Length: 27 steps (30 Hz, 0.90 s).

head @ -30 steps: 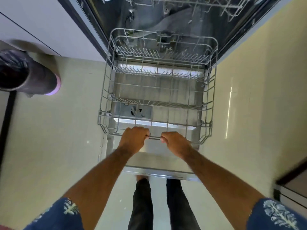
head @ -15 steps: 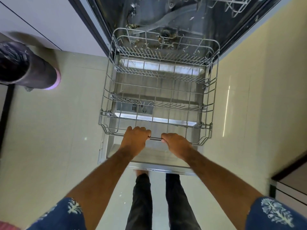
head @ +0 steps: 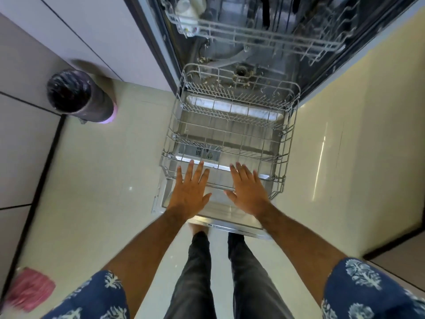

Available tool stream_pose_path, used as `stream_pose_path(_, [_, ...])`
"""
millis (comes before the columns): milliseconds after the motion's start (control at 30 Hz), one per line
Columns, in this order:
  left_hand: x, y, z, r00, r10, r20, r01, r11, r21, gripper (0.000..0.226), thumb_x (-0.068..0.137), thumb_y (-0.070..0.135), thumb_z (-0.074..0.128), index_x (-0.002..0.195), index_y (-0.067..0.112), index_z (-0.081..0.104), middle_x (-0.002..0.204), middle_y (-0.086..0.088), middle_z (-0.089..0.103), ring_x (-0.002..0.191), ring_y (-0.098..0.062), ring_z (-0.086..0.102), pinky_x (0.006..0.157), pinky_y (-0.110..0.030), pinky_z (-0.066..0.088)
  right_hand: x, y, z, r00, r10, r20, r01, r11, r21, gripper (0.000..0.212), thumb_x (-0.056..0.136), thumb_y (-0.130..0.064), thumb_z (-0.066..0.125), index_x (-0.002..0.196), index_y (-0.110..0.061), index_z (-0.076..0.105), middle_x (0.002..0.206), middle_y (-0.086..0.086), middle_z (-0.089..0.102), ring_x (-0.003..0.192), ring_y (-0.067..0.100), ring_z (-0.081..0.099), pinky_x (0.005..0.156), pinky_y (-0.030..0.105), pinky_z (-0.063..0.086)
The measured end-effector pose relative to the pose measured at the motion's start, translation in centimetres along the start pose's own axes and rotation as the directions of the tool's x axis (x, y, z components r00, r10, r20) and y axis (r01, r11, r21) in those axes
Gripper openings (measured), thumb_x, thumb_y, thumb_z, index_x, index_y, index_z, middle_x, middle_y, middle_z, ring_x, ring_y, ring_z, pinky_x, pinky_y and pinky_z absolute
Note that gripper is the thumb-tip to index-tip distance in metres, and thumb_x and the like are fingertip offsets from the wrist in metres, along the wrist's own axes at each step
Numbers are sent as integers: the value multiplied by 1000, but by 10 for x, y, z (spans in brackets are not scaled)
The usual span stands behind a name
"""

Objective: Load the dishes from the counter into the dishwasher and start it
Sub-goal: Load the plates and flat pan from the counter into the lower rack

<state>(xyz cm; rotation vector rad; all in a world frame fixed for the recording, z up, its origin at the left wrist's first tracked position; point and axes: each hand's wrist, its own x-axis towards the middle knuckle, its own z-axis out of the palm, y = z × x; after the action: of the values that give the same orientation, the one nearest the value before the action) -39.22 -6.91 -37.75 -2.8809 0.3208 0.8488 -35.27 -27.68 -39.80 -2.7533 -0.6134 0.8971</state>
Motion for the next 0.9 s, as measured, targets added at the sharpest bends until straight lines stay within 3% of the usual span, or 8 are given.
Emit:
stream_pose_path(233, [-108, -41, -103, 974, -143, -176, 118, 983, -143, 78, 98, 64, 13, 159, 16, -1, 166, -16, 0, 152, -41, 1, 120, -63, 12, -69, -64, -111, 993, -98, -61, 92, 991, -93, 90, 96, -60, 41, 158, -13, -3, 165, 13, -5, 153, 31, -1, 122, 53, 1])
stream_pose_path(433, [-193, -94, -138, 941, -245, -235, 178, 945, -273, 74, 100, 58, 31, 159, 15, 18, 166, -12, 15, 152, -39, 12, 118, -65, 19, -84, -142, -178, 972, -211, -103, 196, 971, -139, 88, 96, -59, 42, 158, -15, -1, 166, 11, -2, 153, 29, 1, 122, 54, 3])
stream_pose_path(633, [-282, -205, -161, 902, -362, -237, 270, 899, -343, 71, 100, 58, 19, 159, 21, 11, 168, -6, 7, 154, -34, 8, 119, -60, 15, -65, -261, -248, 926, -312, -212, 251, 929, -274, 83, 96, -57, 45, 158, -13, 10, 165, 11, 12, 151, 28, 13, 121, 53, 9])
stream_pose_path(700, [-308, -245, -173, 867, -397, -301, 281, 888, -364, 71, 98, 58, 19, 157, 18, 24, 165, -8, 22, 151, -33, 22, 116, -62, 24, -60, -302, -273, 903, -341, -263, 272, 925, -265, 80, 97, -53, 48, 157, -14, 13, 164, 9, 13, 150, 27, 17, 120, 52, 10])
stream_pose_path(800, [-341, -312, -194, 789, -431, -439, 280, 887, -368, 69, 94, 55, 27, 146, 14, 46, 153, -10, 45, 141, -35, 43, 107, -64, 37, -49, -363, -306, 860, -368, -353, 292, 923, -252, 76, 96, -48, 51, 156, -15, 17, 163, 8, 17, 149, 28, 20, 121, 53, 14])
stream_pose_path(900, [-348, -363, -221, 746, -460, -481, 276, 871, -406, 62, 98, 52, 42, 150, 17, 40, 158, -5, 37, 148, -31, 31, 115, -61, 27, -37, -404, -337, 840, -352, -412, 284, 933, -219, 74, 96, -49, 51, 155, -17, 18, 162, 7, 20, 149, 27, 22, 120, 53, 19])
